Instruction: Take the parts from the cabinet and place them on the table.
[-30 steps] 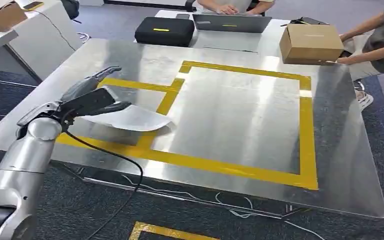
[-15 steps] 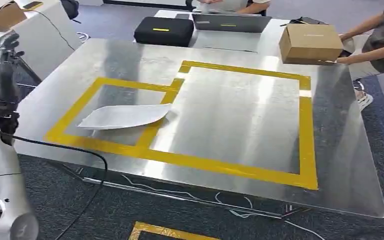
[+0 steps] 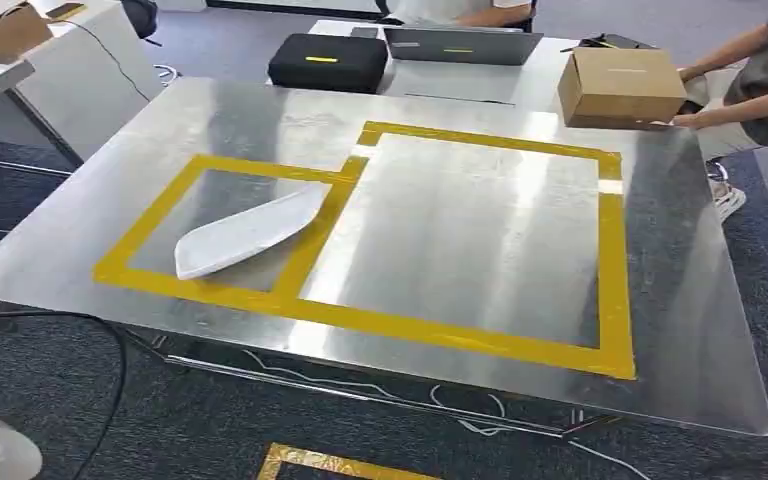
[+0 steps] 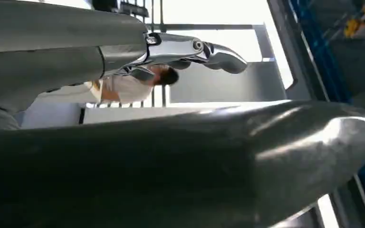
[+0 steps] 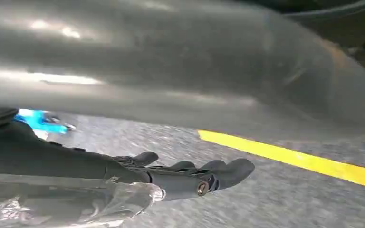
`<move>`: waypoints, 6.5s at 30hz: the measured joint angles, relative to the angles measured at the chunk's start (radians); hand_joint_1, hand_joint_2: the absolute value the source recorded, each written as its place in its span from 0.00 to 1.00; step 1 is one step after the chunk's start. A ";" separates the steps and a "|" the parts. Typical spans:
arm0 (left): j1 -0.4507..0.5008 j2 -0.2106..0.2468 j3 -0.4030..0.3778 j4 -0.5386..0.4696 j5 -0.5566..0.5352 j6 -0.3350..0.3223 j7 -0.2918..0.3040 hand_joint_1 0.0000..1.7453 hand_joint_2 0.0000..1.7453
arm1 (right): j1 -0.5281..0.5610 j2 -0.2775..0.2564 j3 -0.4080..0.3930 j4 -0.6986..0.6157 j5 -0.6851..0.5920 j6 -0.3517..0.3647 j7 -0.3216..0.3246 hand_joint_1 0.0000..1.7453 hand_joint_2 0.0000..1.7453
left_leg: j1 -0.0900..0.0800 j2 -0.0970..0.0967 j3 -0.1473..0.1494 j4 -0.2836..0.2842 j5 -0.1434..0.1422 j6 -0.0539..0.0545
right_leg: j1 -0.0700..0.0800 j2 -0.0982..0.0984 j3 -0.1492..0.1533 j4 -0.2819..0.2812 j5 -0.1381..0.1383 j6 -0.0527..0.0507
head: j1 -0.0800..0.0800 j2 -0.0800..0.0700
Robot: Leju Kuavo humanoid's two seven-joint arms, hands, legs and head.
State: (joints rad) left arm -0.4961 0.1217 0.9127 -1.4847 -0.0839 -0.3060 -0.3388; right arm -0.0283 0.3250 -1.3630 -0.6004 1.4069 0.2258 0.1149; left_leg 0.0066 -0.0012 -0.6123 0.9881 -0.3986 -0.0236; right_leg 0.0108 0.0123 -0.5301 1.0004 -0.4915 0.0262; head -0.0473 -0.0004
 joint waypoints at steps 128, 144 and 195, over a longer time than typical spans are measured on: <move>0.463 -0.254 0.017 1.205 -1.229 0.204 0.003 0.00 0.00 | 0.147 -0.008 0.550 -0.076 -0.574 -0.081 0.004 0.00 0.00 | -0.005 0.002 -0.080 0.291 -0.176 -0.029 | -0.011 -0.014 -0.005 -0.038 0.053 -0.024 | -0.006 0.000; 0.461 -0.240 0.036 1.205 -1.259 0.201 -0.015 0.00 0.00 | 0.138 -0.010 0.490 -0.050 -0.505 -0.063 -0.034 0.00 0.00 | -0.010 0.006 0.080 -0.050 -0.033 0.037 | -0.013 -0.012 -0.154 0.305 -0.082 0.032 | 0.002 0.000; 0.444 -0.256 0.097 1.205 -1.302 0.219 -0.011 0.00 0.00 | 0.101 -0.011 0.413 -0.020 -0.437 -0.082 -0.025 0.00 0.00 | 0.007 0.000 0.171 0.010 -0.093 -0.038 | -0.006 -0.017 -0.085 -0.013 0.111 -0.006 | -0.014 0.000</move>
State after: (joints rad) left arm -0.0526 -0.1347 1.0101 -0.2792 -1.3859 -0.0874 -0.3498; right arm 0.0730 0.3143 -0.9502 -0.6203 0.9701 0.1438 0.0900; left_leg 0.0137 -0.0015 -0.4409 0.9981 -0.4915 -0.0611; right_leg 0.0046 -0.0047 -0.6151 0.9877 -0.3806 0.0206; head -0.0618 -0.0008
